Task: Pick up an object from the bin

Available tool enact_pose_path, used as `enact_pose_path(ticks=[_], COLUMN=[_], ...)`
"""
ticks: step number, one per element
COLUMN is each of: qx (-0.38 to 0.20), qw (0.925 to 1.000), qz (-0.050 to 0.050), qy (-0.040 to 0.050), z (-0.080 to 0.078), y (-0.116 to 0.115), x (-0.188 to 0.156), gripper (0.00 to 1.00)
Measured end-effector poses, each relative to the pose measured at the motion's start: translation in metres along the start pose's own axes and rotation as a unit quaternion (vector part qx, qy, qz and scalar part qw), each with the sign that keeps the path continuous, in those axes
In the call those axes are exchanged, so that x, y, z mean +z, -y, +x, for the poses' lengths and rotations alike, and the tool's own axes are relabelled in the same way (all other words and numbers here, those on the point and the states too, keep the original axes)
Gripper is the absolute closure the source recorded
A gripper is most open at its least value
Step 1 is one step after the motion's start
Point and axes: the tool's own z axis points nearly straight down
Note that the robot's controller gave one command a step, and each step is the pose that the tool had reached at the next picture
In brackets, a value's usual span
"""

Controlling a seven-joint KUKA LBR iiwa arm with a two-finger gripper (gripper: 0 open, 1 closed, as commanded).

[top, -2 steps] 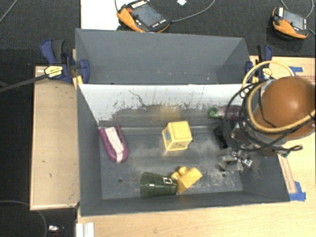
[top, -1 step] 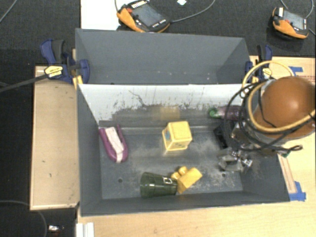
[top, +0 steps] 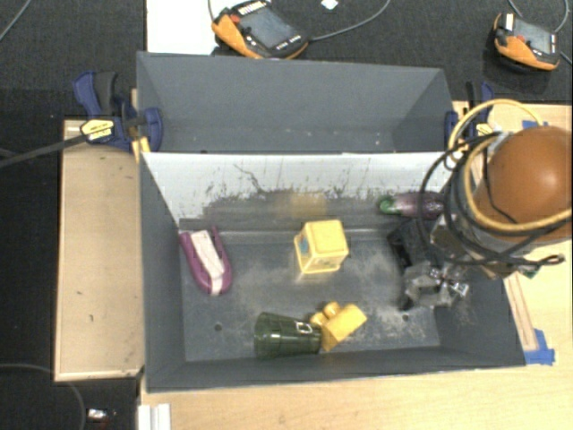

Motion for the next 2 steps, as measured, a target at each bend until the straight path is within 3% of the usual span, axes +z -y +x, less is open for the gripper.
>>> enact_pose_path(ticks=[1,2], qx=[-0.025,-0.027], qw=[0.9997,0.9996], qz=[-0.001,0.006], qy=[0.0012,0.0035], z=[-0.03,-0.031], y=[0.007,-0.012], x=[-0.002,-0.043], gripper=[1.0,1.0])
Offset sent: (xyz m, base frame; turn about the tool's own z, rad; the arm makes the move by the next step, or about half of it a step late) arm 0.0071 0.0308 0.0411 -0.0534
